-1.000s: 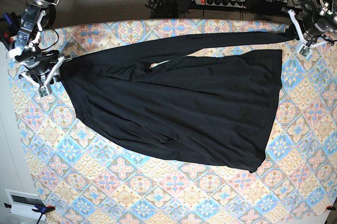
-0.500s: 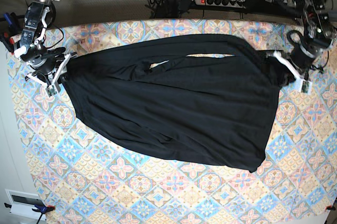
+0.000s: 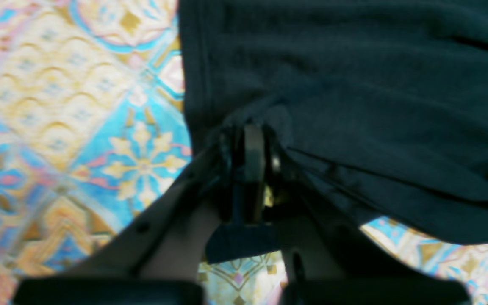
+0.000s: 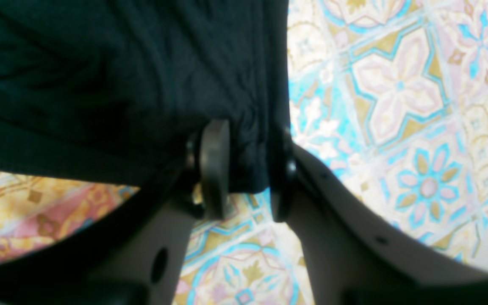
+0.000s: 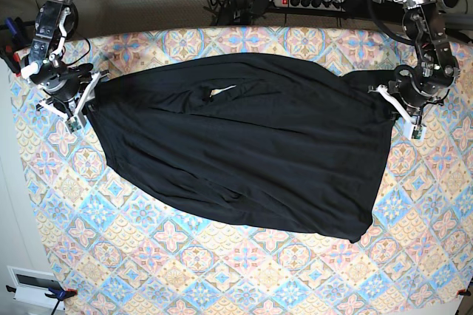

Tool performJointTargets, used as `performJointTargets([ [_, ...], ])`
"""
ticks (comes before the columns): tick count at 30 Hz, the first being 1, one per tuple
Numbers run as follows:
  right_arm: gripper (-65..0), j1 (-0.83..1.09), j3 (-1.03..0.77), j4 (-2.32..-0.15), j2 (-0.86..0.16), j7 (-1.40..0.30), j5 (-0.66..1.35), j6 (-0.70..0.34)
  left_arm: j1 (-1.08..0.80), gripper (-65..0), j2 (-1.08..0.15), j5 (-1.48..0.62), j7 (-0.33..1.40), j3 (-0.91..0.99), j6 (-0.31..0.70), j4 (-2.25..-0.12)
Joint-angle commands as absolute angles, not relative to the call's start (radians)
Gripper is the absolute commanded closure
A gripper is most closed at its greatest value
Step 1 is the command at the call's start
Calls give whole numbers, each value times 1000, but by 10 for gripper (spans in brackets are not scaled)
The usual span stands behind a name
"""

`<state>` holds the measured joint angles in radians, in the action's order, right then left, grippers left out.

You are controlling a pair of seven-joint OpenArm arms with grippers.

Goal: Layout the t-shirt on the table in an organized manner, then fold the t-shirt properly
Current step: 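Hold the shirt edge with both grippers and lower it onto the table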

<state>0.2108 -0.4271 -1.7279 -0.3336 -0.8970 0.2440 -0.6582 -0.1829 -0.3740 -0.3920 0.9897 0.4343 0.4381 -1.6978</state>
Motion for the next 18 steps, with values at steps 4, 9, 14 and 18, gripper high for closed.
performJointTargets([
  [4,-154,226,-378,-1744,-351,-889,251,-657,-176,0,-390,-394,969,418,438,-1643],
  [9,-180,226,-361,-1739,-352,-889,251,-654,-177,-75,-390,-401,969,418,437,-1616],
  [14,-203,226,-352,-1735,-352,-883,251,-656,-206,-185,-392,-406,970,420,437,-1618],
  [18,-205,255,-338,-1739,-360,-880,249,-657,-217,-194,-390,-406,967,420,437,-1618],
])
